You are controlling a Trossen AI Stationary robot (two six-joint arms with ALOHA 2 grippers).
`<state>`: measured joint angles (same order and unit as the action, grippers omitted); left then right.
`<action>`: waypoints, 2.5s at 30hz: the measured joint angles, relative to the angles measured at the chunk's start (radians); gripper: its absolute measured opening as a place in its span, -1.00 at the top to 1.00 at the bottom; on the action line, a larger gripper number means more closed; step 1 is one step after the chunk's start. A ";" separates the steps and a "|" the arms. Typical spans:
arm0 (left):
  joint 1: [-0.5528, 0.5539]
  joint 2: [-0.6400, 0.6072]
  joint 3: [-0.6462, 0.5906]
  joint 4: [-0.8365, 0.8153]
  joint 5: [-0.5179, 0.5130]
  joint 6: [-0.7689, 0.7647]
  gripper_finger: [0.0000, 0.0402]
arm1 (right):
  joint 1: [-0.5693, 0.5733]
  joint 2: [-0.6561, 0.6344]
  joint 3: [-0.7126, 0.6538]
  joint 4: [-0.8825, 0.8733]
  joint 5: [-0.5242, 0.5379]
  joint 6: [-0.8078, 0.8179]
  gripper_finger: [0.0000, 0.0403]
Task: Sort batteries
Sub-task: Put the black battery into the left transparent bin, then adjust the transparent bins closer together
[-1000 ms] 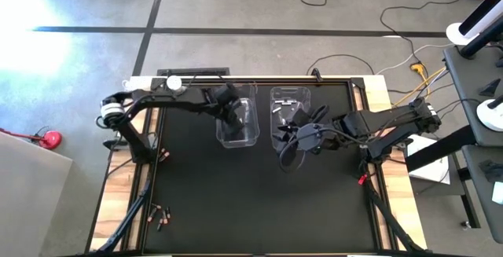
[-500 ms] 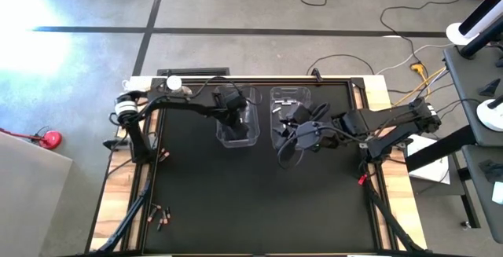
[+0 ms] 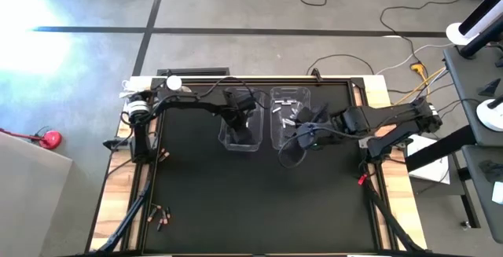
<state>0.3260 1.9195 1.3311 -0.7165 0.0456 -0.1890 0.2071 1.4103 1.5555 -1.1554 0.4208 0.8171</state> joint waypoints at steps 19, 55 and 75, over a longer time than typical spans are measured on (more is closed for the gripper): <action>0.025 -0.373 -0.089 -0.393 -0.087 -0.007 0.40 | -0.435 -0.149 -0.403 0.031 -0.316 0.172 -0.10; 0.015 -0.566 -0.562 -0.029 -0.154 -0.105 0.40 | -0.568 -0.067 -0.695 0.467 -0.344 0.196 -0.10; 0.008 -0.529 -0.541 0.160 -0.027 -0.156 0.40 | -0.567 -0.072 -0.694 0.578 -0.373 0.136 -0.10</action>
<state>0.3340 1.3907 0.7906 -0.5562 0.0181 -0.3453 -0.3603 1.3388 0.8616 -0.5777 0.0479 0.9530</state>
